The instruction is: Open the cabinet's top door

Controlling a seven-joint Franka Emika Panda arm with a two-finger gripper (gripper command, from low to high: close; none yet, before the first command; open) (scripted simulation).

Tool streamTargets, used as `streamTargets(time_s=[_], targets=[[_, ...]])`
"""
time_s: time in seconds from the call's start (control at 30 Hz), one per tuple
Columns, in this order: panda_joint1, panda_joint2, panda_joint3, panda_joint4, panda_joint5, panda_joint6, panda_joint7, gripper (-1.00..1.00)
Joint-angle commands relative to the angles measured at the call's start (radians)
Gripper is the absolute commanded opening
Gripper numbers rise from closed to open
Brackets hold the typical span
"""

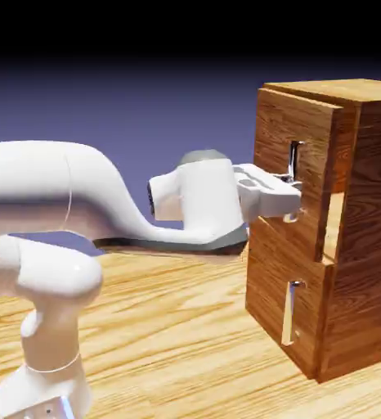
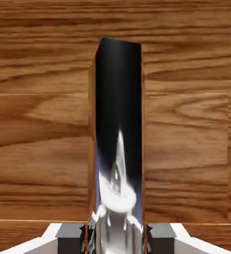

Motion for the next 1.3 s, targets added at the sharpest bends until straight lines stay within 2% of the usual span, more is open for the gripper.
streamTargets(time_s=[0.0,0.33,0.67,1.0,1.27], targets=[[-0.035,0.000,0.036,-0.027,0.034,-0.024,-0.003,-1.00],[-0.330,-0.007,0.399,-0.201,0.338,-0.161,0.000,-1.00],[-0.570,-0.052,0.761,-0.288,0.665,-0.202,-0.010,-1.00],[-0.547,-0.125,1.037,-0.344,1.100,-0.436,-0.151,-1.00],[-0.506,-0.057,1.305,-0.283,1.447,-0.719,-0.188,-1.00]])
